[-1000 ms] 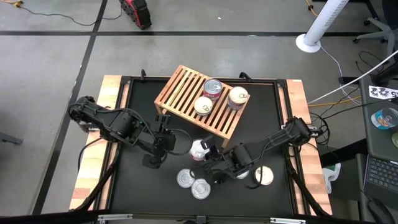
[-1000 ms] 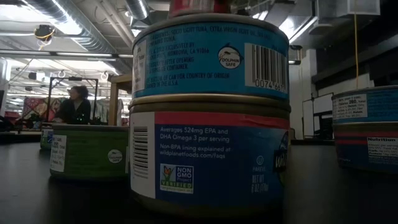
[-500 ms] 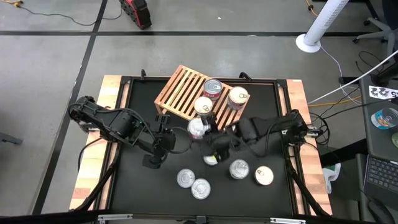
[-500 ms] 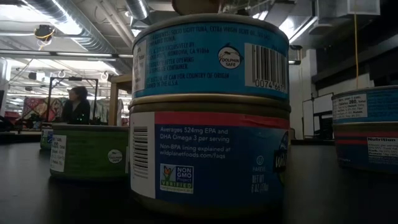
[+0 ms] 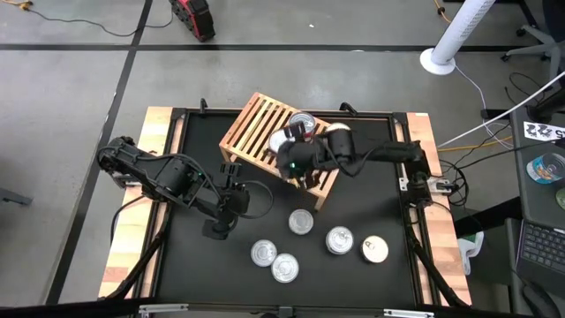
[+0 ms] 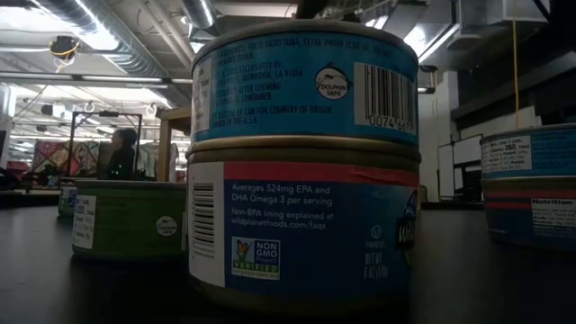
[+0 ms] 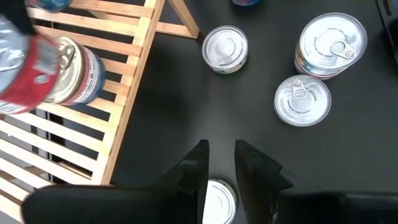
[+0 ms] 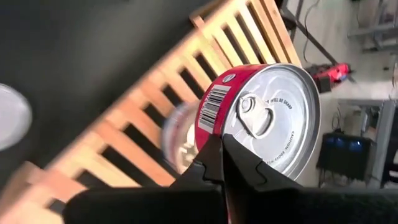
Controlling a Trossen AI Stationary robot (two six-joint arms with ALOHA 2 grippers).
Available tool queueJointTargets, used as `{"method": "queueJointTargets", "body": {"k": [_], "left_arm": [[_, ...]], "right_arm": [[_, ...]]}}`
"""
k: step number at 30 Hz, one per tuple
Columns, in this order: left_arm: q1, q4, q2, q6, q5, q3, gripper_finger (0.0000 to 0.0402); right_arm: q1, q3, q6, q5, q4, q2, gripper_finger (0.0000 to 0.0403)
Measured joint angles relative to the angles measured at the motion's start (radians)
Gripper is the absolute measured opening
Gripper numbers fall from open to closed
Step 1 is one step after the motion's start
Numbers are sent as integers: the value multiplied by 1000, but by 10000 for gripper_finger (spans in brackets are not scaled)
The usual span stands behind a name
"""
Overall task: Stack canned seafood by type on shelf
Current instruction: Stack the red tuna can on top of the red tuna cans on the shelf
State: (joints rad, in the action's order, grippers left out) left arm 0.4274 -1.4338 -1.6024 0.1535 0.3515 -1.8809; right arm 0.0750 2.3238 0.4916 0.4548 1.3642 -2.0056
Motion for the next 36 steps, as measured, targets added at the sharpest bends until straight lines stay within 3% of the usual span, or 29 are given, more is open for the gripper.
{"method": "queueJointTargets", "body": {"k": [19,36], "left_arm": [[0,0,0,-3,0,0,72],[0,0,0,-2,0,0,72]], "right_arm": [[-230,0,40,0,90,0,0],[-259,1,37,-104,136,0,0]]}}
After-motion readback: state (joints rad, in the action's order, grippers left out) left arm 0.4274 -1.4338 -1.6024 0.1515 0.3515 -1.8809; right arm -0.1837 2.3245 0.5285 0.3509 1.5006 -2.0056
